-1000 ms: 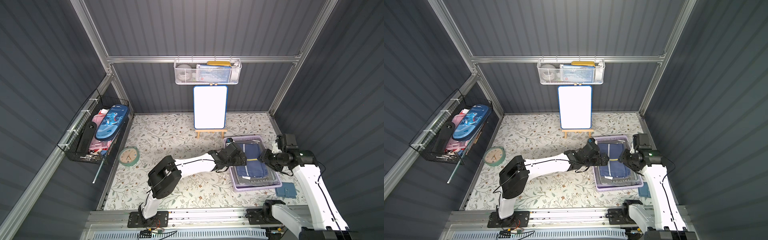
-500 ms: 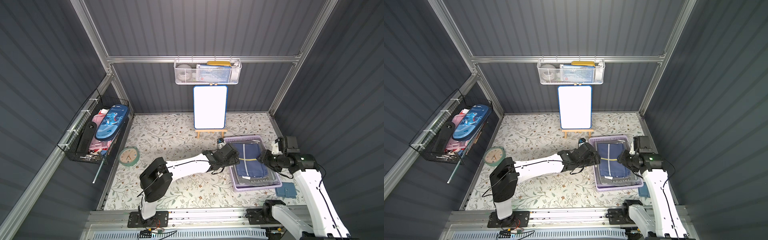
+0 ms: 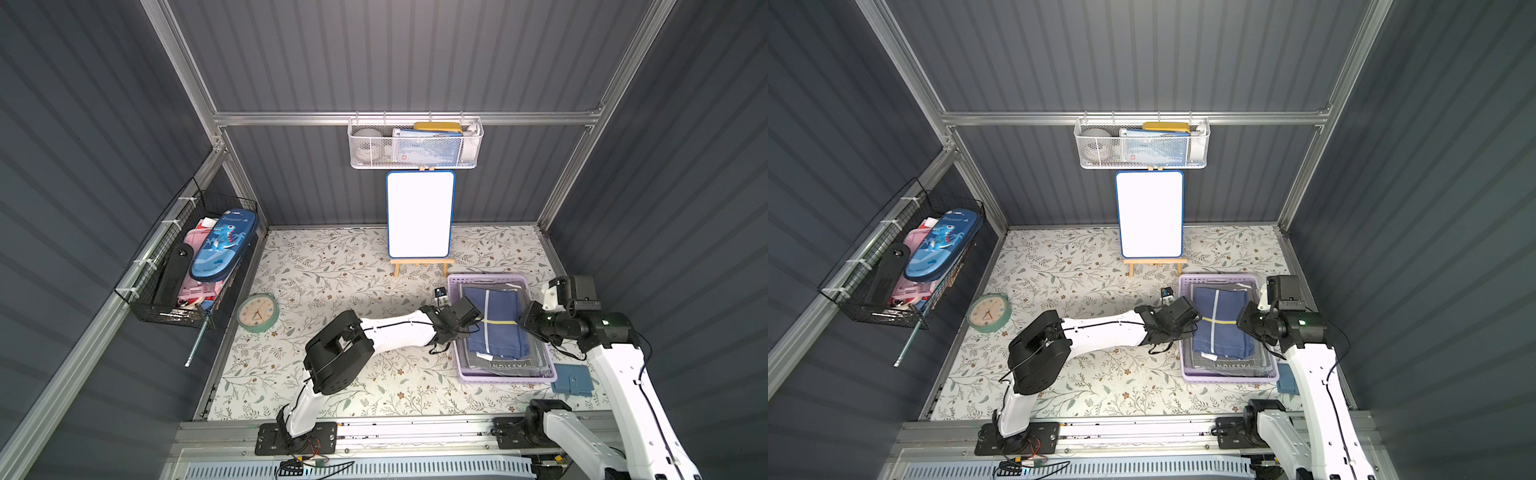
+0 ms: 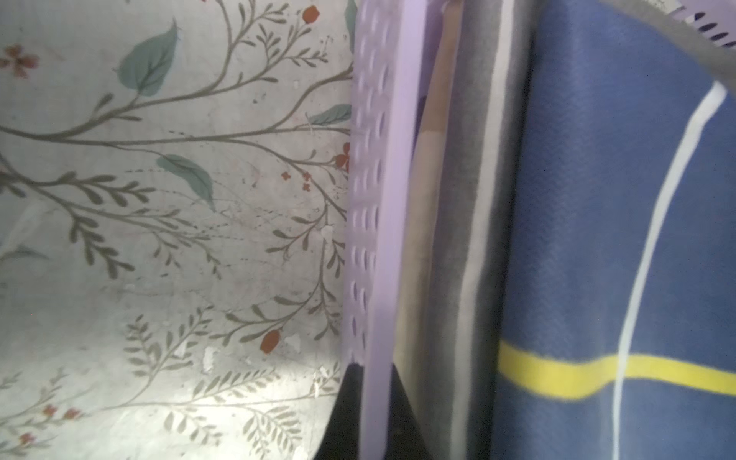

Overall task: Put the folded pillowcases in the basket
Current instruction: Move the basket to the center of the board.

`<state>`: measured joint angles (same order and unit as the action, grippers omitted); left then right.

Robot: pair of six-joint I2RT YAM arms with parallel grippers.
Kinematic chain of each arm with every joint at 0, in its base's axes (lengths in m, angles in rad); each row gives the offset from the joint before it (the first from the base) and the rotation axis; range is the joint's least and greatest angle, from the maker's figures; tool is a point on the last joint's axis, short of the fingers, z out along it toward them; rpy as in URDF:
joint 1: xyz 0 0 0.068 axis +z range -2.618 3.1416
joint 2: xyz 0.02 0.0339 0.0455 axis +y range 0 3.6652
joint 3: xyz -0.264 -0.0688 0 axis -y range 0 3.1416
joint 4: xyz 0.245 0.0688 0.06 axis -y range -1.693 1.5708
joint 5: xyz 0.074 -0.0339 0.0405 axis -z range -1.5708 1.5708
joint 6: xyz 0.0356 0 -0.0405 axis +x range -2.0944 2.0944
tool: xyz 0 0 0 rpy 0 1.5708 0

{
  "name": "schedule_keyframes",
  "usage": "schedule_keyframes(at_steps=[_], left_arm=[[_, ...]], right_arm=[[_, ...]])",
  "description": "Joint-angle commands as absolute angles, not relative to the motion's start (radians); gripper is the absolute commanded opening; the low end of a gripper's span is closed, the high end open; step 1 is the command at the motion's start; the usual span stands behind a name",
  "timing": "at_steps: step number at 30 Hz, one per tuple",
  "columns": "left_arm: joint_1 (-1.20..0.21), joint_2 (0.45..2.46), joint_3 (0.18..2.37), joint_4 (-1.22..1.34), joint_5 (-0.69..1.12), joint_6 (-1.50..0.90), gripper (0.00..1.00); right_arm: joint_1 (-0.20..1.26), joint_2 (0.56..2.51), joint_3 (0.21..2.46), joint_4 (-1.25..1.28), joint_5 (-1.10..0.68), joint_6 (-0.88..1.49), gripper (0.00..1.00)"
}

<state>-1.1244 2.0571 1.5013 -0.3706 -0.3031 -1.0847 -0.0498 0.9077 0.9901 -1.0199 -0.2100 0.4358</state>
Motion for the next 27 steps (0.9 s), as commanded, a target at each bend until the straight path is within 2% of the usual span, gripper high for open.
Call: schedule_keyframes(at_steps=[1,4,9,14,18,22,23,25,27], left_arm=[[-1.094,1.936,1.436,-0.463,-0.389,-1.136,0.00],[-1.058,1.832,1.270,-0.478,-0.398,-1.159,0.00],[-0.925,1.656,1.084,-0.441,-0.375,-1.054,0.00],[-0.807,1.615,1.088,-0.460,-0.426,-0.911,0.00],[-0.753,1.670,1.111,-0.450,-0.436,-0.774,0.00],[-0.746,1.735,1.142,-0.485,-0.450,-0.748,0.00],[-0.747,1.741,1.140,-0.486,-0.446,-0.745,0.06],[-0.744,1.754,1.134,-0.495,-0.451,-0.755,0.48],[-0.738,1.761,1.135,-0.518,-0.476,-0.780,0.73]], right_arm=[[-0.045,0.900,0.978,-1.011,-0.221,0.441,0.17],[-0.045,0.908,0.990,-0.990,-0.230,0.465,0.11],[-0.036,0.976,1.006,-0.932,-0.320,0.525,0.13],[-0.008,1.040,1.002,-0.902,-0.352,0.547,0.12],[0.007,1.044,0.981,-0.867,-0.335,0.562,0.13],[0.048,1.098,0.979,-0.847,-0.325,0.571,0.19],[0.065,1.109,0.978,-0.838,-0.316,0.574,0.21],[0.101,1.132,0.974,-0.820,-0.304,0.580,0.27],[0.138,1.149,0.967,-0.802,-0.290,0.590,0.29]])
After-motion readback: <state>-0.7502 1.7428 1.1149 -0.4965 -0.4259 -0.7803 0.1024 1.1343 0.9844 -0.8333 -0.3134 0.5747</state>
